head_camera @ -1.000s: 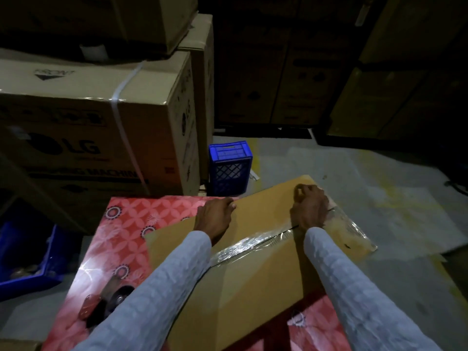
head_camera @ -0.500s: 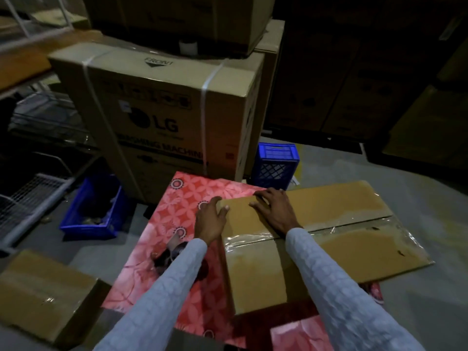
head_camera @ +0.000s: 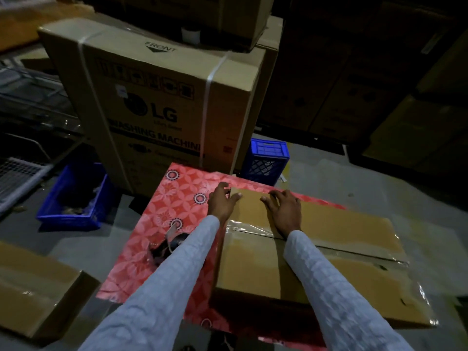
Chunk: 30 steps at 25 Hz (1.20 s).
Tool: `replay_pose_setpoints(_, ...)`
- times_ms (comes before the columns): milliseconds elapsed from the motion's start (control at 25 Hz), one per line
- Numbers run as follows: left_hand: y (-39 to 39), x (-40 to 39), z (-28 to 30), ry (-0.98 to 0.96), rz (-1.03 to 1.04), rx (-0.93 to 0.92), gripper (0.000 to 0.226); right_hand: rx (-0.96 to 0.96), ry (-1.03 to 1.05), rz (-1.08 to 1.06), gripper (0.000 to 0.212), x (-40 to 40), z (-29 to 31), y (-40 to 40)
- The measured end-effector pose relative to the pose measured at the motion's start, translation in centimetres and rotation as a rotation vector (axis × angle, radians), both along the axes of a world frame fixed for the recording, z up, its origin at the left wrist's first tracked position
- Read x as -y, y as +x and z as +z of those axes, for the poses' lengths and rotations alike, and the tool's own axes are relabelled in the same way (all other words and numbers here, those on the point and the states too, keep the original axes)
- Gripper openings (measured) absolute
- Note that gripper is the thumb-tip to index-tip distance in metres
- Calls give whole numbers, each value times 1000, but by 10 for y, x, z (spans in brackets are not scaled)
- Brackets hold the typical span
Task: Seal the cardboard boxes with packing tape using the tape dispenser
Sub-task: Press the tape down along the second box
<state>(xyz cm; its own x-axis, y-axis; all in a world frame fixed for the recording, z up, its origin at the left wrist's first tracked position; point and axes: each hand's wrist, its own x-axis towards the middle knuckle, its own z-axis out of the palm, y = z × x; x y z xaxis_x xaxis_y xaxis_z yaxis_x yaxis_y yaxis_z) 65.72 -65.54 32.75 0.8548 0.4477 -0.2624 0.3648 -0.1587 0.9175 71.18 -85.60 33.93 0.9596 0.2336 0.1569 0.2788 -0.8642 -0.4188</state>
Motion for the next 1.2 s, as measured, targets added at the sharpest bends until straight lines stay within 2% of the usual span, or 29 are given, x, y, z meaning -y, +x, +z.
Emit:
replay_pose_setpoints(120,24,4,-4,33,-48,-10,50,-4,-25,-115,48,3,6,-5)
replay_pose_setpoints(280,42,19,4,-16,-71,14,45,-70,-118,-220,49,6,9,-6)
replay_pose_setpoints(440,66,30,11,29,-107,25,40,-116,-166,-110,67,10,2,13)
replay_pose_setpoints(600,95,34,24,51,-155,8,38,-169,-153,-80,65,7,2,43)
replay_pose_setpoints(760,130,34,31,137,-249,-5,40,-166,-152,-133,59,8,-1,71)
replay_pose_setpoints(960,137,33,14,207,-257,1,44,-115,-170,-170,62,4,-6,71)
replay_pose_setpoints(1080,134,28,10,182,-273,29,45,-78,-174,-212,64,-3,-6,60)
replay_pose_setpoints(1200,129,21,22,114,-333,52,38,-14,-133,-189,56,-9,-5,60)
